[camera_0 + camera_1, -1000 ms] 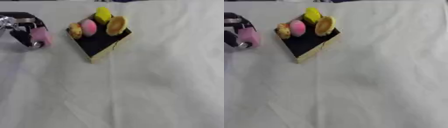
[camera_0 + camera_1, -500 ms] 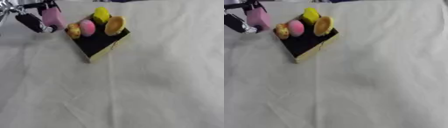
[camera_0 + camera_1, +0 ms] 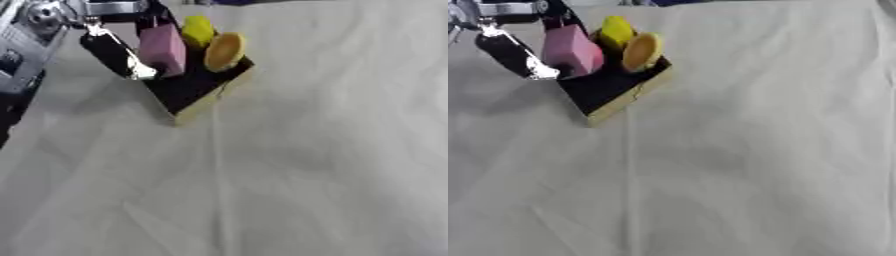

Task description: Pick up objects on the table and place them in the box.

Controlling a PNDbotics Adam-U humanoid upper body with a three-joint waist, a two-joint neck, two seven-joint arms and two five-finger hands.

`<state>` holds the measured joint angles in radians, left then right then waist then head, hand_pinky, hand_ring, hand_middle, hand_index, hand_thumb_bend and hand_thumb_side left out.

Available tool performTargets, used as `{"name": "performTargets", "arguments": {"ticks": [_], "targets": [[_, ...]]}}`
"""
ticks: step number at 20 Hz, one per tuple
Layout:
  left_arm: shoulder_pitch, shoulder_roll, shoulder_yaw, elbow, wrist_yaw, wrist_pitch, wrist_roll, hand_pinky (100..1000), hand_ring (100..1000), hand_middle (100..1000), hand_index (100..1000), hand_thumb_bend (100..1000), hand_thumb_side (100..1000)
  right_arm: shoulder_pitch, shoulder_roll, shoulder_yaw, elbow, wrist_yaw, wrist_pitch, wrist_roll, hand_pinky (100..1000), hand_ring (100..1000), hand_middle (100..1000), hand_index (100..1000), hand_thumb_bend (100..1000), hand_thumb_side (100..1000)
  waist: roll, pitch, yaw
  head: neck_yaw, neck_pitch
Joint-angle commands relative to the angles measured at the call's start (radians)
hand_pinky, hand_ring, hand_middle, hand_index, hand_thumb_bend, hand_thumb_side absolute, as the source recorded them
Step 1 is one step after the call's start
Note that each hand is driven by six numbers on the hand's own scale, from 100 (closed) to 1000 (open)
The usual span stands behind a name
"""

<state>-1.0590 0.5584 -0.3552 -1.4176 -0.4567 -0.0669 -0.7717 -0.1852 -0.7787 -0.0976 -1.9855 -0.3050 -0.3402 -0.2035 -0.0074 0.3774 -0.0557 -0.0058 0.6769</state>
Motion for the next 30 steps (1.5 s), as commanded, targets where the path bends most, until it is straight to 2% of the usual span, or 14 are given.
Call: {"name": "performTargets", "arguments": {"ticks": [1, 6, 8, 9, 12, 14, 15, 16, 21, 23, 25, 28, 29, 30], "targets": [[-0.028, -0.007, -0.003, 0.008, -0.012, 0.031, 0.000, 624, 545, 439, 598, 100, 228, -0.011, -0.031, -0.009, -0.014, -0.008, 0.001, 0.005, 949, 828, 628, 807, 100, 470, 0.009, -0.037, -0.004, -0.008, 0.005], [-0.023, -0.029, -0.009, 0.062, -0.072, 0.034, 0.014, 647, 583, 491, 661, 100, 189, -0.016, -0.030, -0.009, -0.014, -0.011, 0.001, 0.008, 949, 828, 628, 807, 100, 470, 0.009, -0.033, -0.008, -0.011, 0.012], [-0.021, -0.037, -0.012, 0.082, -0.096, 0.031, 0.020, 680, 649, 573, 767, 100, 171, -0.017, -0.029, -0.009, -0.014, -0.012, 0.000, 0.008, 949, 828, 628, 807, 100, 470, 0.009, -0.032, -0.009, -0.011, 0.013], [-0.022, -0.040, -0.013, 0.089, -0.106, 0.028, 0.023, 709, 706, 653, 840, 100, 152, -0.018, -0.029, -0.009, -0.014, -0.012, 0.000, 0.008, 949, 828, 627, 807, 100, 470, 0.008, -0.032, -0.009, -0.011, 0.013], [-0.023, -0.046, -0.016, 0.100, -0.146, 0.010, 0.042, 782, 798, 791, 932, 243, 100, -0.019, -0.028, -0.007, -0.014, -0.013, 0.000, 0.011, 949, 828, 627, 807, 100, 470, 0.008, -0.032, -0.009, -0.011, 0.013], [-0.022, -0.049, -0.017, 0.104, -0.172, -0.008, 0.054, 825, 843, 847, 967, 341, 237, -0.018, -0.027, -0.007, -0.014, -0.013, 0.000, 0.012, 949, 827, 627, 807, 100, 470, 0.007, -0.032, -0.009, -0.011, 0.012], [-0.020, -0.050, -0.017, 0.103, -0.179, -0.018, 0.057, 830, 853, 861, 973, 381, 347, -0.018, -0.027, -0.007, -0.014, -0.013, 0.000, 0.011, 949, 827, 627, 807, 100, 470, 0.007, -0.033, -0.009, -0.011, 0.013], [-0.018, -0.050, -0.017, 0.099, -0.178, -0.030, 0.059, 830, 858, 868, 977, 400, 389, -0.017, -0.026, -0.008, -0.014, -0.013, 0.001, 0.011, 950, 827, 627, 807, 100, 470, 0.007, -0.033, -0.009, -0.012, 0.014], [-0.016, -0.045, 0.008, 0.056, -0.147, -0.062, 0.064, 844, 872, 883, 993, 443, 458, -0.015, -0.026, -0.009, -0.014, -0.016, 0.002, 0.010, 949, 827, 627, 807, 100, 470, 0.005, -0.038, -0.007, -0.016, 0.018], [-0.014, -0.044, 0.018, 0.043, -0.133, -0.062, 0.064, 838, 868, 876, 989, 418, 443, -0.016, -0.026, -0.009, -0.014, -0.019, 0.001, 0.009, 949, 827, 627, 807, 100, 470, 0.004, -0.041, -0.006, -0.016, 0.018], [-0.010, -0.045, 0.032, 0.028, -0.110, -0.064, 0.061, 831, 861, 870, 985, 344, 403, -0.016, -0.027, -0.009, -0.014, -0.021, 0.001, 0.010, 948, 827, 627, 807, 100, 470, 0.001, -0.045, -0.005, -0.017, 0.019], [-0.006, -0.040, 0.057, 0.007, -0.077, -0.044, 0.076, 808, 837, 840, 961, 212, 289, -0.016, -0.029, -0.009, -0.014, -0.026, -0.002, 0.009, 948, 827, 627, 807, 100, 470, -0.002, -0.052, -0.004, -0.017, 0.020], [-0.003, -0.037, 0.068, -0.004, -0.068, -0.029, 0.093, 784, 807, 803, 932, 100, 205, -0.016, -0.029, -0.009, -0.014, -0.027, -0.003, 0.010, 947, 827, 627, 807, 100, 470, -0.003, -0.054, -0.004, -0.018, 0.020], [0.002, -0.033, 0.087, -0.026, -0.058, -0.006, 0.131, 761, 777, 766, 899, 100, 173, -0.016, -0.030, -0.009, -0.014, -0.028, -0.005, 0.011, 947, 827, 627, 807, 100, 470, -0.004, -0.056, -0.002, -0.021, 0.022]]}}
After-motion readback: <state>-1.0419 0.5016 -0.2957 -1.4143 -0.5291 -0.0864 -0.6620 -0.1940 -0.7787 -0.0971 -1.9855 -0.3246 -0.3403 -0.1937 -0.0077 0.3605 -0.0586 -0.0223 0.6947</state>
